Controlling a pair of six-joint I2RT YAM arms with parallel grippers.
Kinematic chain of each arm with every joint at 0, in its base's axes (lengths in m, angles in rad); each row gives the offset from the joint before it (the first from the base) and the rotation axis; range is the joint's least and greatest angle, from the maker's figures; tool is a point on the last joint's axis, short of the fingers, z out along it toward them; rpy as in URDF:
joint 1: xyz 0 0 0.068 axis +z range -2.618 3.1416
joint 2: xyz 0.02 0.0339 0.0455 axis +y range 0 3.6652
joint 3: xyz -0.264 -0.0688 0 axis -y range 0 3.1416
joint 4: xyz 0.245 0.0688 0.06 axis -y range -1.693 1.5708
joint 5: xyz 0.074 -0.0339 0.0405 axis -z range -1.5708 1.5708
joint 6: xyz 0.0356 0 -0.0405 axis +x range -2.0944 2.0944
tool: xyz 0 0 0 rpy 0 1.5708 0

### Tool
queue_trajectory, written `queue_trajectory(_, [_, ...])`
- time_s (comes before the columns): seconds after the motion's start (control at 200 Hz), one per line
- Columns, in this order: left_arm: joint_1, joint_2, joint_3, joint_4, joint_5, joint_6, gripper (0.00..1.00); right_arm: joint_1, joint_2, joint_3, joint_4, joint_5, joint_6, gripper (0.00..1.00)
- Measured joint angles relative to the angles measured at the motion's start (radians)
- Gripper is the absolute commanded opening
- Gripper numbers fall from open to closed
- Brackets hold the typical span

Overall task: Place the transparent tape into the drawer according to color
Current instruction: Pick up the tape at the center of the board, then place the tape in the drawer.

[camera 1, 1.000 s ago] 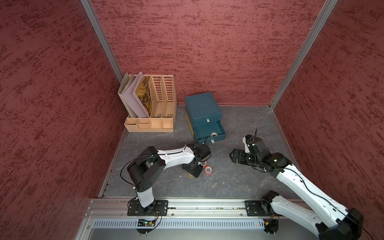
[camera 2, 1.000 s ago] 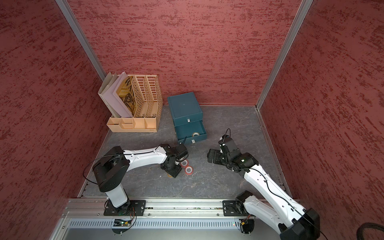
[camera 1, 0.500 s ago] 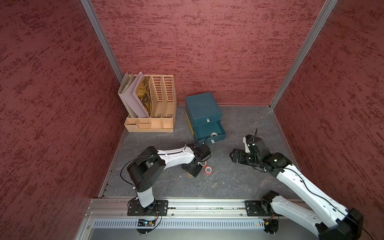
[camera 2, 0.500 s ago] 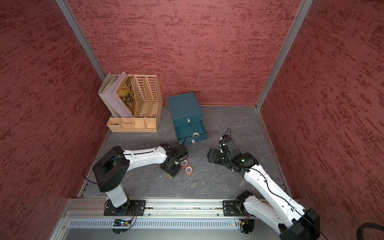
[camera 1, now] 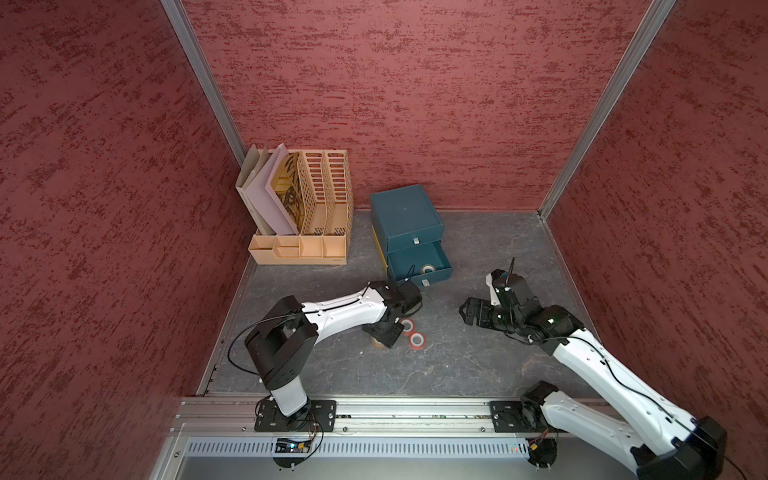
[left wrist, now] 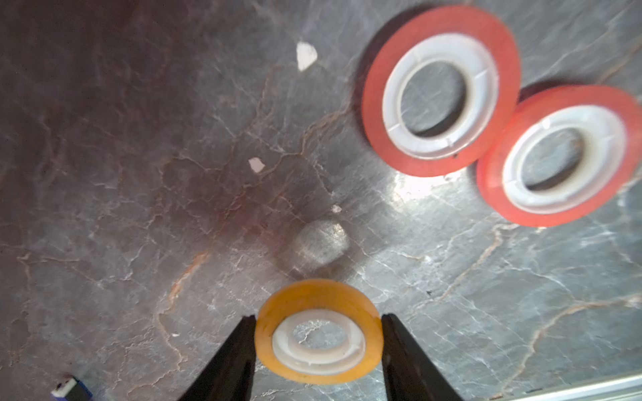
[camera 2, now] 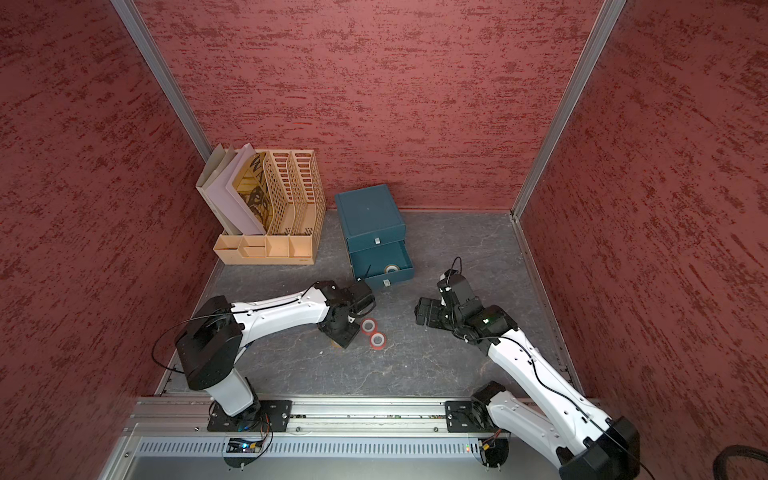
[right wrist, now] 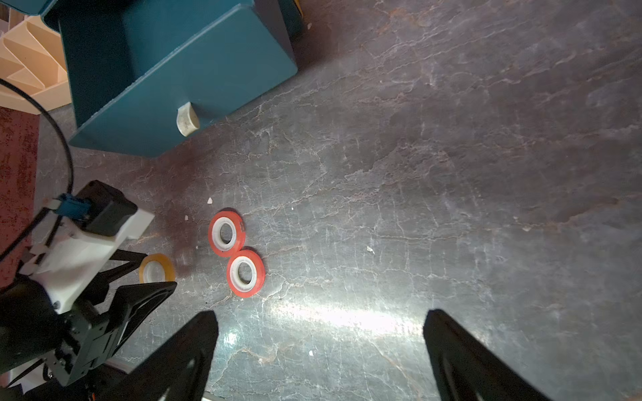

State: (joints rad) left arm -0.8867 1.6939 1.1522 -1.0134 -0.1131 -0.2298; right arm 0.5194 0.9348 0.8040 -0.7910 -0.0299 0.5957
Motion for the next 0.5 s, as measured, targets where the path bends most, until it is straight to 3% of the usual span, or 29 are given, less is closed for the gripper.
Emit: queue_trajectory(0.501, [-0.005,-0.06,0.247,-0.165,-0.065,0.022,0.45,-0.005,-0.013,-0.001,0.0,0.0,0.0,0.98])
